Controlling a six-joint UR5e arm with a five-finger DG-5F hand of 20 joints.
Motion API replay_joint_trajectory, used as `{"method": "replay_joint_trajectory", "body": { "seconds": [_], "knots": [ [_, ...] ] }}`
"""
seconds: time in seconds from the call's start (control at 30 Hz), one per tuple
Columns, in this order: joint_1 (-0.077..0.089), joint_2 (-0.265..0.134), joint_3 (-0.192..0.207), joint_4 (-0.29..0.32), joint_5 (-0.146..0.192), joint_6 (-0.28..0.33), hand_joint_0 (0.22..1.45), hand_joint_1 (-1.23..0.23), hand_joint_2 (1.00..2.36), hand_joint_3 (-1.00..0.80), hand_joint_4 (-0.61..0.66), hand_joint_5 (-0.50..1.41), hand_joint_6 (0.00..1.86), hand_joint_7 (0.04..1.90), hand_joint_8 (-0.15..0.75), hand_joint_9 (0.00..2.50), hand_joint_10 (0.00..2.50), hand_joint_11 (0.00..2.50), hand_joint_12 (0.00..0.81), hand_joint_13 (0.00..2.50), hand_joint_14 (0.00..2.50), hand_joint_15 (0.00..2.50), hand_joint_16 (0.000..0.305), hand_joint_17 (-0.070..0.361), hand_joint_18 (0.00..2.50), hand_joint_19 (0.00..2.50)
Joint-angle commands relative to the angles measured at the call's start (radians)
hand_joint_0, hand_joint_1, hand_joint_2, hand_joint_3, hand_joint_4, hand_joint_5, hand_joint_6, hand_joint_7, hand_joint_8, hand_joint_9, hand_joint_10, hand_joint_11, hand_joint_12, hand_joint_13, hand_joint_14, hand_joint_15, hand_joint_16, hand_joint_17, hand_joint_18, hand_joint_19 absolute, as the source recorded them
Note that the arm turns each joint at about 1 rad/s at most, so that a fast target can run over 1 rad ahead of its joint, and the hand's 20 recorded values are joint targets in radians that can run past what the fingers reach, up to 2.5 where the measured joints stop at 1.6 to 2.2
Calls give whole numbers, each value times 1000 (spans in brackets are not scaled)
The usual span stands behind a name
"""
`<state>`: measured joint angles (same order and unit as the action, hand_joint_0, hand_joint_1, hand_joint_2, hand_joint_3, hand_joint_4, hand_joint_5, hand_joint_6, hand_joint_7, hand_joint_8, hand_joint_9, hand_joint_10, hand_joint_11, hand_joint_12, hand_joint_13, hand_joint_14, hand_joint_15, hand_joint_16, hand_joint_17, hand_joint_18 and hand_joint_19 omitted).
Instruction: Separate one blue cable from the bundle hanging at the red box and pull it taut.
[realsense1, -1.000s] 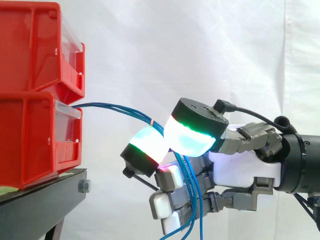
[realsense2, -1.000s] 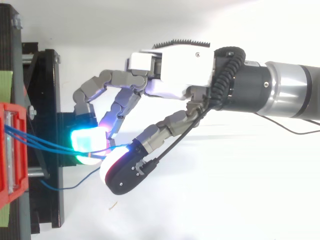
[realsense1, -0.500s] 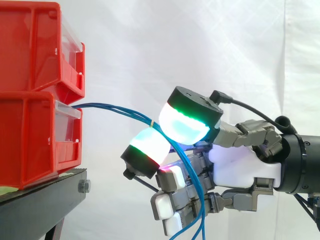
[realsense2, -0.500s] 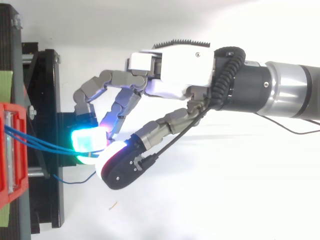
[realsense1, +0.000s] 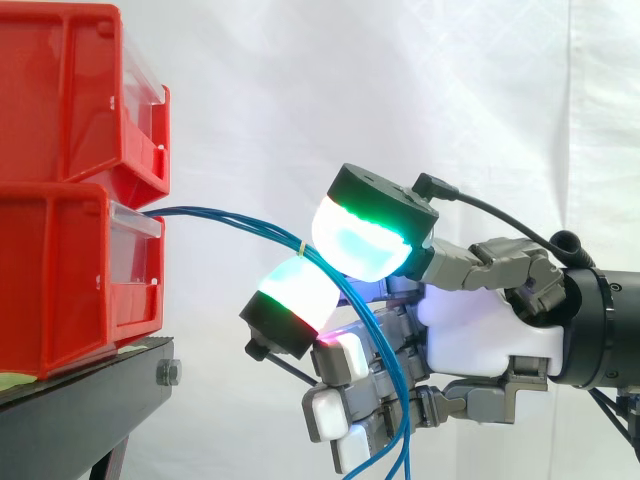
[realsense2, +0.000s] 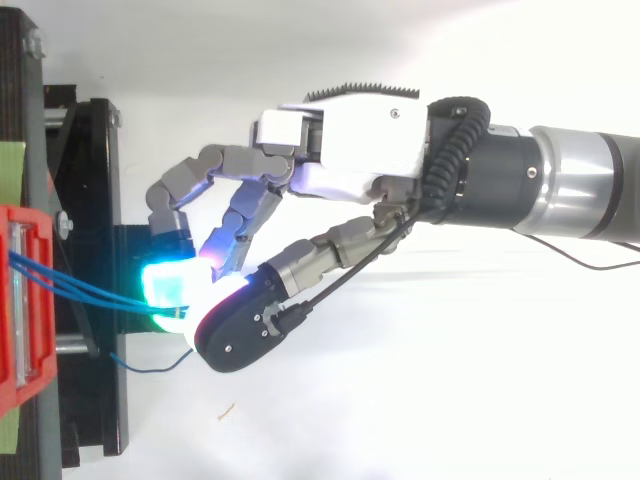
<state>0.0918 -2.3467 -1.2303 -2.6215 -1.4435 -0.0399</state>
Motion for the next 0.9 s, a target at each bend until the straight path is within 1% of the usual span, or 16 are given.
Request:
{"method": "replay_joint_trajectory", "body": {
  "seconds": [0.0,0.07,0.1,0.2,0.23,0.37,0.4,0.43,0.47,0.53,0.57,0.67,0.77,0.8,0.83,0.87],
  "knots": [
    [2,0,0,-6,0,0,657,-762,1006,-414,159,-180,780,1227,348,968,22,787,359,996,19,519,42,94,978,449],
    [0,0,0,-14,0,0,664,-786,1008,-381,150,-184,791,1232,344,948,25,796,359,987,19,519,42,95,978,436],
    [0,0,0,-22,0,2,694,-831,1008,-376,170,-194,814,1205,343,939,24,806,357,976,19,513,42,96,977,429],
    [0,1,0,-23,-2,5,726,-873,1006,-433,195,-201,833,1159,339,918,24,804,353,967,19,507,42,96,962,404],
    [2,0,0,-23,-2,5,747,-895,1000,-500,184,-204,843,1146,337,919,24,814,352,967,19,504,43,96,964,387],
    [2,0,0,-22,-2,5,766,-890,1000,-500,185,-202,864,1169,334,937,24,813,345,972,20,494,42,95,965,377],
    [0,0,0,-20,-2,5,762,-884,1000,-500,178,-200,867,1156,335,951,24,823,344,975,19,505,42,95,965,377],
    [0,1,0,-18,-2,5,719,-871,1000,-500,177,-196,867,1150,335,952,25,830,343,977,22,500,42,94,963,379],
    [2,0,0,-20,0,5,713,-869,1000,-500,171,-196,867,1151,335,953,25,830,342,978,19,498,42,94,964,380],
    [2,0,0,-23,0,5,613,-820,1000,-500,177,-191,861,1149,342,972,24,825,346,980,21,509,42,94,964,401],
    [2,0,0,-23,0,5,605,-813,1000,-500,178,-191,861,1150,341,973,25,830,346,981,19,509,42,94,964,400],
    [2,0,0,-25,0,5,537,-724,1000,-500,199,-194,839,1137,346,976,24,815,359,992,20,504,44,98,991,409],
    [2,0,0,-23,0,5,540,-671,1000,-500,203,-195,834,1122,347,978,23,816,362,1000,20,504,43,97,995,417],
    [2,0,0,-23,0,5,561,-656,1000,-500,197,-195,831,1131,342,975,23,809,356,997,19,516,42,95,995,431],
    [2,0,0,-25,0,5,608,-642,1000,-500,179,-196,828,1130,339,978,24,808,351,999,21,511,41,92,984,438],
    [2,0,0,-25,0,5,658,-684,1000,-500,131,-193,828,1147,333,990,24,807,351,1010,19,521,41,92,986,439]
  ]
}}
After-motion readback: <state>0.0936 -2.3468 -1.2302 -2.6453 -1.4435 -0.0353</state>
